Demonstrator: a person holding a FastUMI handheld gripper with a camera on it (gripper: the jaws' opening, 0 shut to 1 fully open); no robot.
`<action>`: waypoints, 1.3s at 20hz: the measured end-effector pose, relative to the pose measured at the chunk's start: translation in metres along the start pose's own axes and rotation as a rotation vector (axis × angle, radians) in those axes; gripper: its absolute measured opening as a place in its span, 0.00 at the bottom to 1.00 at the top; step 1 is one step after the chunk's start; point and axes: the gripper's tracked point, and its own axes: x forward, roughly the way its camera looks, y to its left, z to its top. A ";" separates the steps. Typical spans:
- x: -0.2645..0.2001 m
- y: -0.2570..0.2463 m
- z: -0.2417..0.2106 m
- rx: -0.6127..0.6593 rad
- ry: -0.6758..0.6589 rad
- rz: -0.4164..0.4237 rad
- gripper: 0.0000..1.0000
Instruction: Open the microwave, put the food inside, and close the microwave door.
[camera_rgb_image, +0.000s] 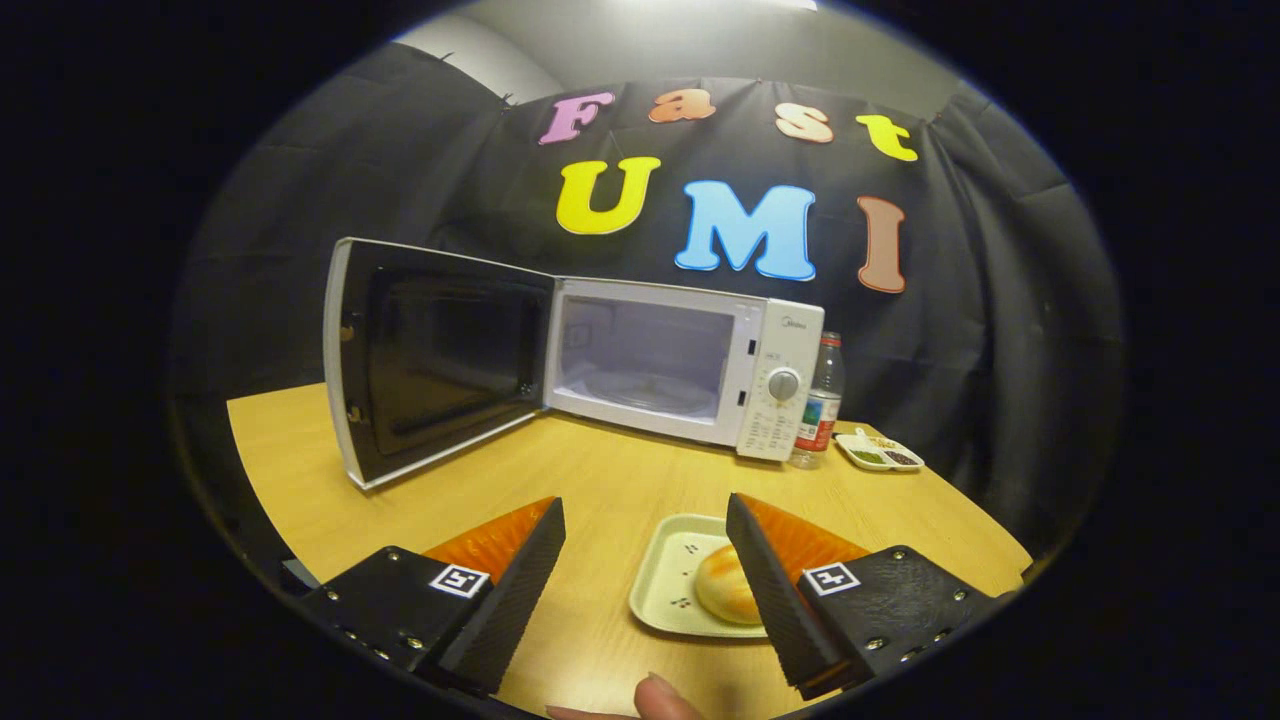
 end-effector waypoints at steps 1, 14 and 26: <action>0.003 -0.013 -0.006 0.018 0.025 -0.017 0.98; 0.039 -0.053 -0.064 0.136 0.373 -0.036 0.98; 0.041 -0.008 -0.014 0.390 0.322 0.070 0.75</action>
